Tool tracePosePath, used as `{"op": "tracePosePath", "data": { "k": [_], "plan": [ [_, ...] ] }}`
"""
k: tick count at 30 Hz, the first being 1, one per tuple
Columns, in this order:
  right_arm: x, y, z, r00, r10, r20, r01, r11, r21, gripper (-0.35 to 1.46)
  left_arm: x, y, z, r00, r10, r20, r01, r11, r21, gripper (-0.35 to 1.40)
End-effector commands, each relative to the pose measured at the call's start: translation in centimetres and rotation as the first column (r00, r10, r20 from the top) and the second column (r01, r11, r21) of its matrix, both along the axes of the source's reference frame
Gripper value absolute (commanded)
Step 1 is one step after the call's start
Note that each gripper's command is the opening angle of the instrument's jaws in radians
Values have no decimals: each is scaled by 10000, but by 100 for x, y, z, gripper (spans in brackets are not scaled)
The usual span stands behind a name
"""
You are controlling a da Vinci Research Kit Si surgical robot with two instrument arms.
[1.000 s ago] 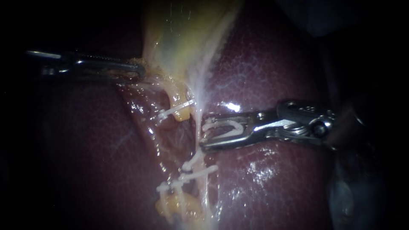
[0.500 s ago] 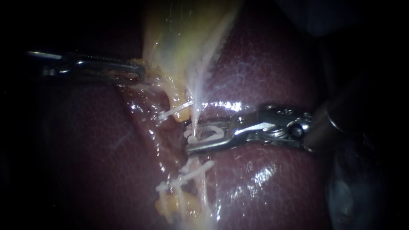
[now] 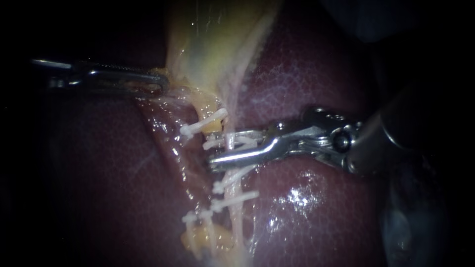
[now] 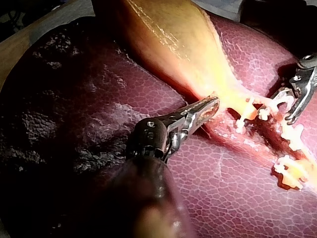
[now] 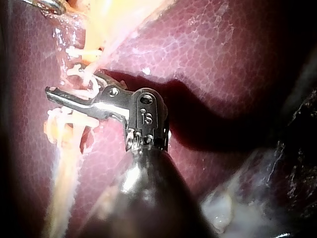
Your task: Clipping third clip right tube
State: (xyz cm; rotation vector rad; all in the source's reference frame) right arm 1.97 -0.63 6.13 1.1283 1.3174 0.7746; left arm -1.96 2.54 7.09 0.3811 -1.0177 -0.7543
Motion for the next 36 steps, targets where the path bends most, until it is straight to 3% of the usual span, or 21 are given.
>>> {"op": "tracePosePath", "data": {
  "k": [1,5,11,21,36],
  "plan": [
    [0,2,-4,10000,38,-65,-38,10000,34,49,0,0,0,10000,1,0,-1,10000,-2,-35],
    [0,6,-11,9998,63,-208,-58,9997,223,48,0,0,0,10000,1,-1,-1,10000,-2,-35],
    [-2,7,-3,9998,-12,-178,21,9988,485,37,0,0,0,10000,-1,-2,1,10000,-2,-35],
    [-10,13,7,9999,82,-76,-76,9965,832,-35,-1,0,0,10000,-6,-4,6,10000,-2,-35],
    [-9,13,10,10000,-77,-47,82,9946,1035,-35,-2,0,0,10000,-9,-7,9,10000,-3,-35]
  ]
}}
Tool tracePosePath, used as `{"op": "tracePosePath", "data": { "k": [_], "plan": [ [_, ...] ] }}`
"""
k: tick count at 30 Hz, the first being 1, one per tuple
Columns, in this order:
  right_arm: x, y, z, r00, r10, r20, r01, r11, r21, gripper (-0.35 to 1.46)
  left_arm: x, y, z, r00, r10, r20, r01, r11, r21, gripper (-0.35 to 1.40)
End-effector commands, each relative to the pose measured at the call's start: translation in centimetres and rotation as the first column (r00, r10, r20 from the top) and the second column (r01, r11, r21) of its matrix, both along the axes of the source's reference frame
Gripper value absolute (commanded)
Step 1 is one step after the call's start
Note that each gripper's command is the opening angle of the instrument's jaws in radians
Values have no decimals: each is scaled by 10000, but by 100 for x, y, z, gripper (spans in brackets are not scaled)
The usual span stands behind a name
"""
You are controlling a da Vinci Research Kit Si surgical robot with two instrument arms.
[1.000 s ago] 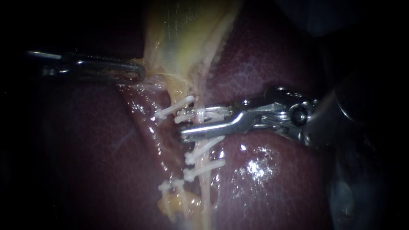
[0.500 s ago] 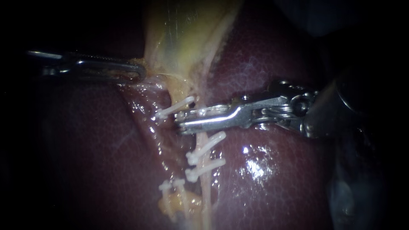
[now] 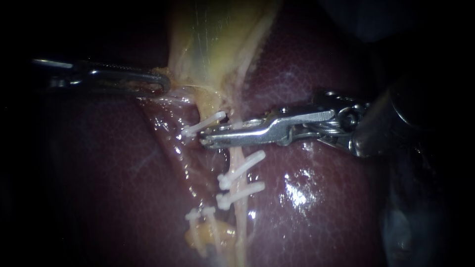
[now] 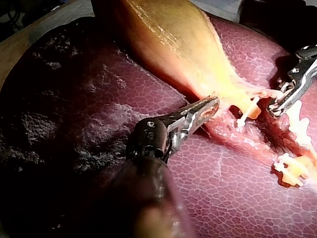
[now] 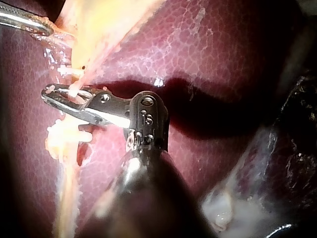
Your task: Clipping third clip right tube
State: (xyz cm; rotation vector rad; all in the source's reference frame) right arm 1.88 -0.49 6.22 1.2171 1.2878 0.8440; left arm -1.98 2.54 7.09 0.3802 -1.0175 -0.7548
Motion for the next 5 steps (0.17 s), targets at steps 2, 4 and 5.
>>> {"op": "tracePosePath", "data": {
  "k": [2,4,5],
  "plan": [
    [0,0,1,10000,-12,-5,12,10000,-9,-35,0,0,0,10000,-2,-1,2,10000,1,-35],
    [0,0,2,10000,-20,-6,20,10000,-14,-35,0,0,0,10000,-2,-1,2,10000,0,-35],
    [0,0,3,10000,-26,-8,26,10000,-17,-35,0,0,0,10000,-2,-1,2,10000,0,-35]
  ]
}}
